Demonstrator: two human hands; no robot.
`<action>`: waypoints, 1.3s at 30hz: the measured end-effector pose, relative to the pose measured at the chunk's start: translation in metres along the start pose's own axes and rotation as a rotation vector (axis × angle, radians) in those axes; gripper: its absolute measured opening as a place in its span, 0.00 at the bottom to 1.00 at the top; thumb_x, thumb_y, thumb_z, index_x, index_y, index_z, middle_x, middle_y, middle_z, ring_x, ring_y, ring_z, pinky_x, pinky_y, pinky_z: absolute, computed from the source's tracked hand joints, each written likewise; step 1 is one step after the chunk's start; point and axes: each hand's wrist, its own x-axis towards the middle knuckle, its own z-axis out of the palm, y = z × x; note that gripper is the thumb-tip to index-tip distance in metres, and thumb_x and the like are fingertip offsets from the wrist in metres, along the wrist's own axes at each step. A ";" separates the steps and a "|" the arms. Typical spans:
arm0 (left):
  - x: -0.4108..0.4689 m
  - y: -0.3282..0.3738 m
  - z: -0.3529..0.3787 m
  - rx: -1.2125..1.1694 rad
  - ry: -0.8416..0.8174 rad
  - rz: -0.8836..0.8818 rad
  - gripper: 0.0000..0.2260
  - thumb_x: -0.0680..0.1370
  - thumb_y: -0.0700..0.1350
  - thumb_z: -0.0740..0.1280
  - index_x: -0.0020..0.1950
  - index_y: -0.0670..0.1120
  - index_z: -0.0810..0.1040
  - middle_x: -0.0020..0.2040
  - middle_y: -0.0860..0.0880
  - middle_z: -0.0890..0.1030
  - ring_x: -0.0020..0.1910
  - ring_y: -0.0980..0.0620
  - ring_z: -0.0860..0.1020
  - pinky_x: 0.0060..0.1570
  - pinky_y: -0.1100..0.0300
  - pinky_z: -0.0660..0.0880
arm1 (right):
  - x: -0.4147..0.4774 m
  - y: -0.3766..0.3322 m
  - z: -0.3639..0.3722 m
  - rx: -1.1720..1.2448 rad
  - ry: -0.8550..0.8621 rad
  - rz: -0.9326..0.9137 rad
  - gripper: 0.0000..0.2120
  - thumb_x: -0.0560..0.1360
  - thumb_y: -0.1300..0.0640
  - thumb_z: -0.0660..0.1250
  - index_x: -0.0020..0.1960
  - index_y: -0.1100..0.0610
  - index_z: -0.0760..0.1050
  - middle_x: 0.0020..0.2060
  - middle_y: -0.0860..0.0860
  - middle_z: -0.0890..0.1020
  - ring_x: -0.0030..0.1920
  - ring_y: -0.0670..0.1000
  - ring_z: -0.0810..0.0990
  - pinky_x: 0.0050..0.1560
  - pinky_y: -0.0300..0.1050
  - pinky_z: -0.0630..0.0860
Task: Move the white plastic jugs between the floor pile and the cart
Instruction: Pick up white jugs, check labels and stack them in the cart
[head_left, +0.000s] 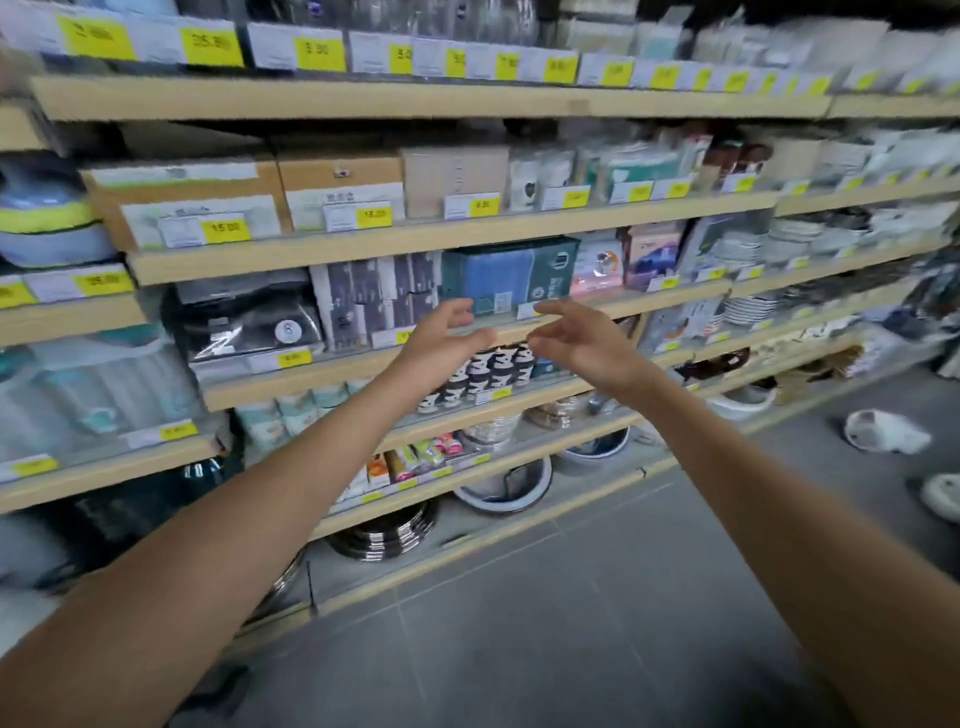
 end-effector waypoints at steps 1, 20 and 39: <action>0.010 0.005 0.018 -0.003 -0.023 0.001 0.24 0.78 0.50 0.68 0.72 0.49 0.66 0.68 0.51 0.72 0.64 0.53 0.72 0.59 0.57 0.71 | 0.002 0.013 -0.016 0.000 0.015 0.012 0.22 0.77 0.60 0.68 0.70 0.60 0.68 0.53 0.57 0.82 0.49 0.50 0.79 0.46 0.37 0.74; 0.296 0.083 0.377 0.041 -0.565 0.089 0.21 0.79 0.44 0.65 0.72 0.44 0.68 0.69 0.47 0.73 0.63 0.53 0.73 0.56 0.62 0.69 | 0.102 0.279 -0.302 -0.014 0.397 0.398 0.21 0.78 0.58 0.67 0.69 0.59 0.69 0.47 0.55 0.80 0.45 0.49 0.78 0.41 0.34 0.71; 0.396 0.188 0.806 0.179 -1.065 0.226 0.21 0.78 0.44 0.66 0.71 0.45 0.69 0.69 0.47 0.72 0.67 0.52 0.71 0.65 0.58 0.67 | 0.042 0.528 -0.602 0.065 0.781 0.704 0.19 0.78 0.59 0.66 0.67 0.59 0.71 0.46 0.55 0.81 0.44 0.49 0.79 0.41 0.31 0.73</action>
